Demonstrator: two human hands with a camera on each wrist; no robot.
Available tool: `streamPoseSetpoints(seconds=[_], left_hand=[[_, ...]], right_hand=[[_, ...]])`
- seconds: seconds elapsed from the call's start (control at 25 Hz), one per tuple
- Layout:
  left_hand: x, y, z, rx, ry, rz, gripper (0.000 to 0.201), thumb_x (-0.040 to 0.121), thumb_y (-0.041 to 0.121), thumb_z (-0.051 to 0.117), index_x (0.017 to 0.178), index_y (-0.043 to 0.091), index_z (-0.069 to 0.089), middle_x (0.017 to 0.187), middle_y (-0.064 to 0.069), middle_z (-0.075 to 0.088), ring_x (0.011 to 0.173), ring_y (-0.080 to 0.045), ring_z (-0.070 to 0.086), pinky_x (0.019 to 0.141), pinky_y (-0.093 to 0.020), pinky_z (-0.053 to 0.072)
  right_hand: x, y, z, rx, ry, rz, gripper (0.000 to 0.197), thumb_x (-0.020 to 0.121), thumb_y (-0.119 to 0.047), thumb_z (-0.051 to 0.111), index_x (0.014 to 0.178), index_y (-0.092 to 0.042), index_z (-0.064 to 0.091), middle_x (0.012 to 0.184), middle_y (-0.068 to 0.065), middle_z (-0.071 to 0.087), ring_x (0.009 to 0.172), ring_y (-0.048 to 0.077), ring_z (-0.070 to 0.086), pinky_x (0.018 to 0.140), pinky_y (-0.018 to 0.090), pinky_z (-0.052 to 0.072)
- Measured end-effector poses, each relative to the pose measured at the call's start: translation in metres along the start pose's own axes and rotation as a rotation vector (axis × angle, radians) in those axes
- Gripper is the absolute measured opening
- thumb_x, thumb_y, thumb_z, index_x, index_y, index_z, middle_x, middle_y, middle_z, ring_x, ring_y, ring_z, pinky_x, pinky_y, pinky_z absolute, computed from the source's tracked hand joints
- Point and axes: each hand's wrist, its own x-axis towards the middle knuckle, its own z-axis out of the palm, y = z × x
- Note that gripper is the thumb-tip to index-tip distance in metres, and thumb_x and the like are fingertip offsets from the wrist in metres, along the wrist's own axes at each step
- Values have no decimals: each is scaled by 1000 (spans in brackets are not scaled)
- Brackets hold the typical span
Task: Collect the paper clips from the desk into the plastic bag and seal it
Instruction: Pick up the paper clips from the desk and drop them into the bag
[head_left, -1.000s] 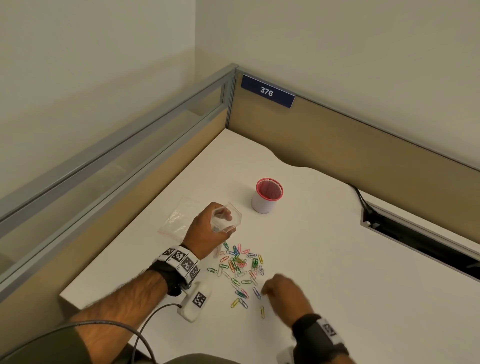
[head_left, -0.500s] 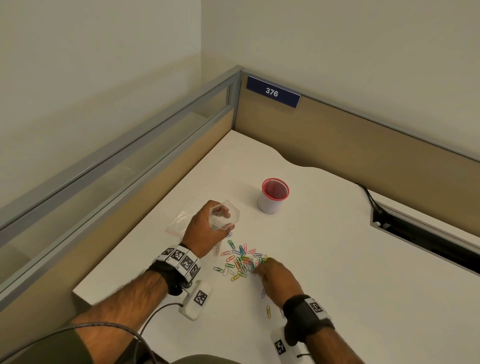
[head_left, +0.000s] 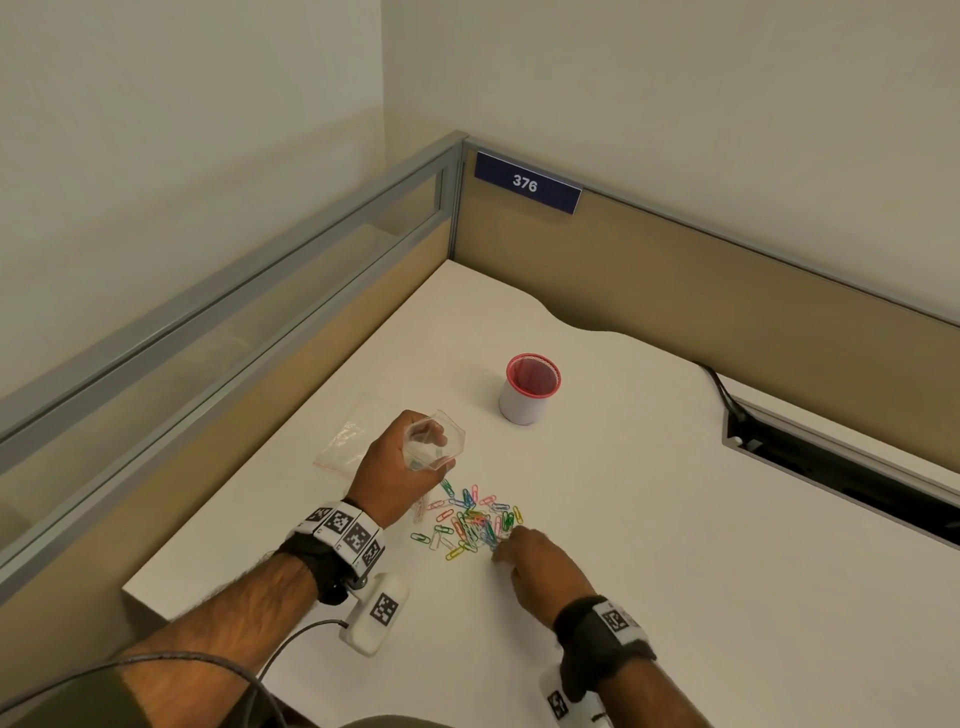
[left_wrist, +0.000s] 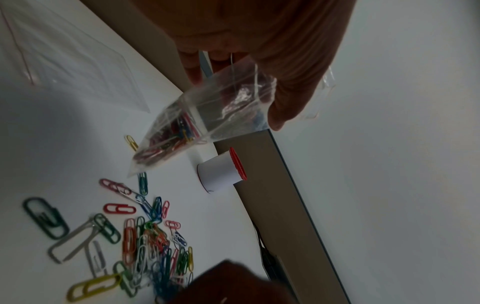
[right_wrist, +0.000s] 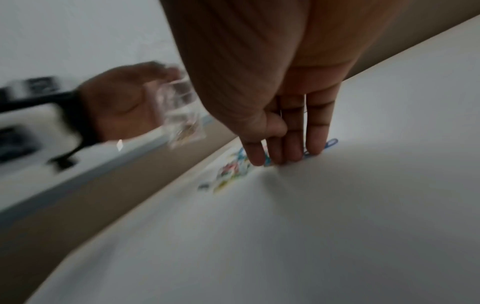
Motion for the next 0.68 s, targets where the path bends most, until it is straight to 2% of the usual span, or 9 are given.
streamPoseSetpoints(seconds=[0.08, 0.16, 0.24, 0.36, 0.44, 0.56, 0.68], left_hand=[[0, 1, 1, 20, -13, 0, 33, 77, 7, 81, 100, 15, 58, 101, 4, 68, 103, -4, 63, 85, -9, 45], [-2, 1, -1, 38, -12, -1, 34, 76, 8, 81, 100, 16, 59, 100, 6, 68, 103, -2, 62, 84, -5, 44], [-3, 0, -4, 39, -8, -6, 34, 76, 8, 82, 100, 15, 59, 100, 5, 69, 102, -1, 63, 85, -4, 44], [-4, -2, -8, 38, 8, -9, 35, 75, 8, 83, 99, 14, 58, 99, 4, 69, 101, 0, 63, 85, -3, 43], [-5, -2, -6, 51, 8, -9, 35, 75, 9, 83, 99, 16, 58, 99, 4, 69, 102, 0, 63, 84, -3, 43], [-9, 0, 5, 61, -39, -11, 34, 76, 10, 82, 100, 17, 58, 100, 4, 69, 104, -6, 63, 85, -6, 45], [-15, 7, 11, 76, -74, 8, 33, 77, 11, 81, 101, 17, 58, 102, 5, 67, 106, -10, 63, 91, -19, 47]], right_hand=[[16, 11, -19, 101, 109, 113, 37, 88, 1, 43, 107, -21, 68, 109, 1, 64, 102, 20, 60, 88, 24, 45], [9, 29, -31, 110, 169, 185, 36, 86, 2, 44, 99, -19, 70, 100, 2, 65, 94, 20, 62, 83, 24, 46], [-16, 46, -27, 25, 127, 198, 30, 88, -3, 44, 96, -19, 69, 99, 1, 65, 94, 19, 61, 80, 22, 44], [-51, 51, -6, -70, -19, 137, 27, 89, -8, 43, 95, -21, 66, 101, -1, 63, 97, 17, 57, 78, 19, 40], [-50, 44, 2, -53, -13, 119, 27, 90, -7, 43, 98, -20, 65, 104, 1, 61, 99, 20, 55, 80, 22, 41], [-20, 31, 3, 45, 95, 149, 36, 91, -3, 41, 115, -19, 63, 110, 2, 58, 104, 21, 54, 87, 26, 43], [13, 20, -4, 116, 123, 188, 29, 95, -12, 45, 117, -18, 63, 109, 5, 58, 102, 23, 57, 87, 28, 48]])
